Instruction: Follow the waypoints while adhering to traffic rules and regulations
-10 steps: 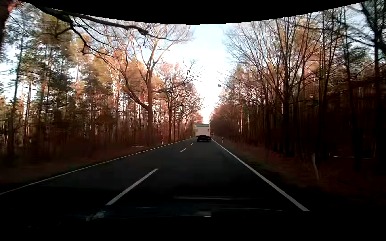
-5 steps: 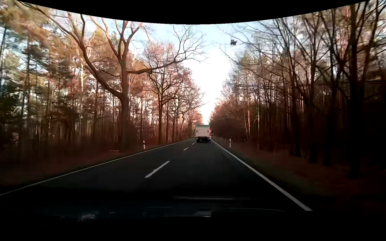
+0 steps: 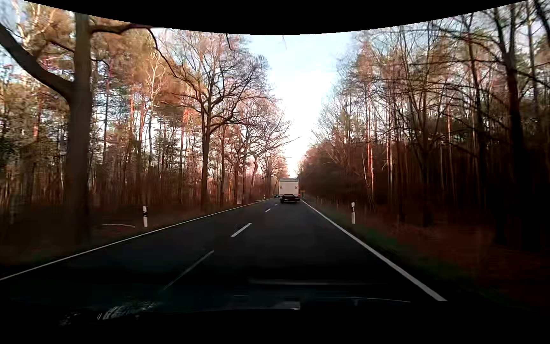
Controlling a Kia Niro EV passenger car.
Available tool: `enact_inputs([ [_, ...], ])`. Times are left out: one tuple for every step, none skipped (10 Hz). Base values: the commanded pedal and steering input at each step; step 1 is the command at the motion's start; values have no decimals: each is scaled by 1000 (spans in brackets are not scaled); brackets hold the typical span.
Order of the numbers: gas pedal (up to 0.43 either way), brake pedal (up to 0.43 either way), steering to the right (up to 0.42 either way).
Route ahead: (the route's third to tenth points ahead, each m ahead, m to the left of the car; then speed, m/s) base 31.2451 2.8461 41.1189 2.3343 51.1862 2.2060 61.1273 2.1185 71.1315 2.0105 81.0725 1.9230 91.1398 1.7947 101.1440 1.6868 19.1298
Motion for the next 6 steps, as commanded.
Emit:
enact_inputs([
  [130,0,0],
  [130,0,0],
  [130,0,0],
  [130,0,-1],
  [130,0,-2],
  [130,0,-2],
])
